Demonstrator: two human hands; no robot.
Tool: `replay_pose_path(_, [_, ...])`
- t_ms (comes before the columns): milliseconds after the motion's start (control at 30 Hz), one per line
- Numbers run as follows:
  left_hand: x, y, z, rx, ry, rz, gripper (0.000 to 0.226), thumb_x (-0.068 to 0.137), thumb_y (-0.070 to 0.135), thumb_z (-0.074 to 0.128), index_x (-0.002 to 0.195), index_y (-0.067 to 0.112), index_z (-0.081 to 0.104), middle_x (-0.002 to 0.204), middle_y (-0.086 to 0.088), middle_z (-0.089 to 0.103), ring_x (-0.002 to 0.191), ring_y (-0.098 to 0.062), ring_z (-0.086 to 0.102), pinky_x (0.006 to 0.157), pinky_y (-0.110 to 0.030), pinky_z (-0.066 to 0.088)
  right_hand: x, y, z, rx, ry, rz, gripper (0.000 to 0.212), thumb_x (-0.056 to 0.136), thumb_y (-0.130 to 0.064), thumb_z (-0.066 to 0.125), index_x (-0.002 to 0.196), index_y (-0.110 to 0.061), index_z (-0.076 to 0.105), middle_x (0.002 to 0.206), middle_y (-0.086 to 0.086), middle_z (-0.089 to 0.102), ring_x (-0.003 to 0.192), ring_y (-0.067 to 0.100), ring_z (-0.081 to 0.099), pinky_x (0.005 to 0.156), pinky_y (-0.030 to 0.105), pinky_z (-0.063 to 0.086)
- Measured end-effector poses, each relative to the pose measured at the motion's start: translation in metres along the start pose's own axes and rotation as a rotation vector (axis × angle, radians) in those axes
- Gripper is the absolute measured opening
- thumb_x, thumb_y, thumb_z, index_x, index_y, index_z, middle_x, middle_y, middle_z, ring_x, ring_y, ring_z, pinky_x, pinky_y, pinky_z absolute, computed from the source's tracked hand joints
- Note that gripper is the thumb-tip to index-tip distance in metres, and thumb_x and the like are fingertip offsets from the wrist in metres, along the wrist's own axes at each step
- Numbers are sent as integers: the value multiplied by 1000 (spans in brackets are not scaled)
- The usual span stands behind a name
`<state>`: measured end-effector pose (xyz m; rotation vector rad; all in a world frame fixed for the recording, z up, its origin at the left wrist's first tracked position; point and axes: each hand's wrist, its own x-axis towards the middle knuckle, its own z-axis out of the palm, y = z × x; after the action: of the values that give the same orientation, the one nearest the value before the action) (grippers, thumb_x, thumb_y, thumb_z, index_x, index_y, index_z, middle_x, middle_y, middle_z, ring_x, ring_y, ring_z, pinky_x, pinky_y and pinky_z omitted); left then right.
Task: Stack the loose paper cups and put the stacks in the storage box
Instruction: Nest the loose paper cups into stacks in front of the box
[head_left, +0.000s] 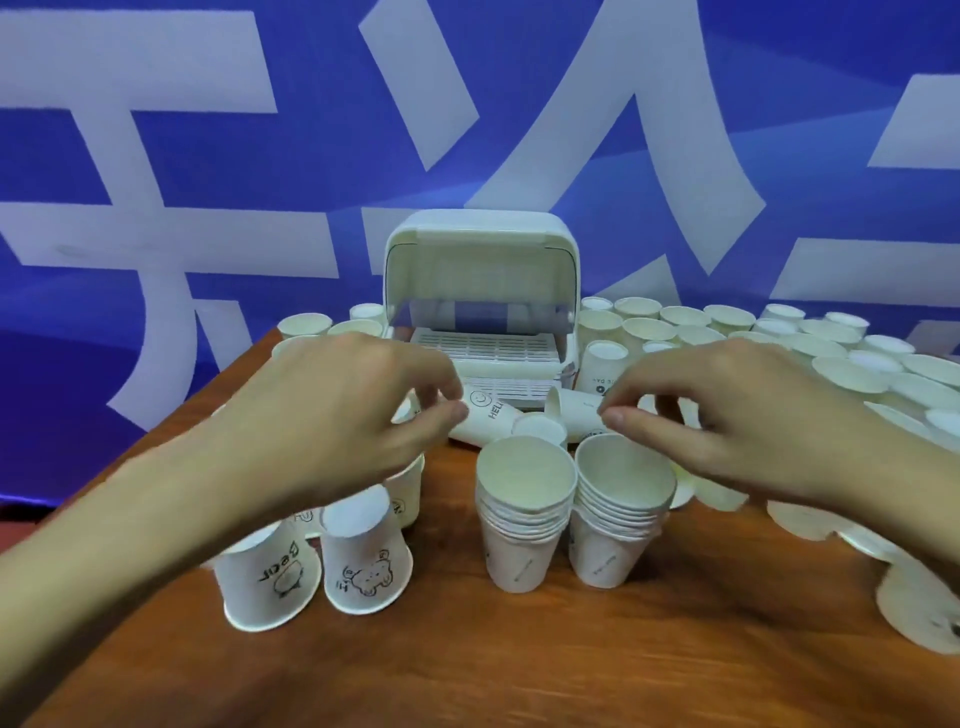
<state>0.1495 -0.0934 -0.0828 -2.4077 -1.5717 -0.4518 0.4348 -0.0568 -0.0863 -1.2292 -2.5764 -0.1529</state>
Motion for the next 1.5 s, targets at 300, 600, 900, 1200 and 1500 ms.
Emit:
replay_pose_path(300, [-1, -29, 45, 147, -242, -225, 36, 81, 67, 51, 90, 34, 65, 90, 11, 67, 81, -8, 59, 63, -28, 48, 143, -13, 49, -120, -335, -117, 27, 94, -49, 57, 114, -36, 67, 112, -21, 67, 94, 6, 59, 80, 33, 50])
replay_pose_path(600, [3, -18, 62, 228, -200, -229, 32, 83, 57, 59, 91, 28, 70, 74, 8, 55, 71, -16, 53, 56, -28, 36, 192, -35, 101, -283, -433, -288, 43, 93, -41, 64, 134, -32, 55, 130, -9, 61, 108, 15, 56, 68, 24, 39])
replay_pose_path(900, [-4, -14, 51, 214, -32, -240, 27, 87, 47, 51, 86, 28, 69, 74, 2, 65, 71, -19, 58, 53, -28, 31, 182, -28, 89, -259, -406, -255, 23, 94, -29, 63, 117, -33, 68, 115, -10, 67, 105, 15, 61, 75, 31, 48])
replay_pose_path(1200, [1, 18, -17, 125, 289, -106, 30, 87, 58, 49, 90, 35, 67, 79, 8, 68, 76, -20, 61, 57, -30, 44, 82, 2, 2, -119, 143, -95, 12, 94, -35, 57, 101, -32, 65, 92, -19, 57, 86, 8, 48, 67, 37, 48])
replay_pose_path(1500, [14, 58, -4, 84, 149, 41, 32, 87, 64, 45, 101, 41, 62, 94, 13, 67, 90, -10, 60, 55, -26, 35, -28, 4, -8, 87, 328, -13, 8, 88, -33, 59, 93, -30, 65, 87, -20, 57, 81, 5, 53, 65, 32, 47])
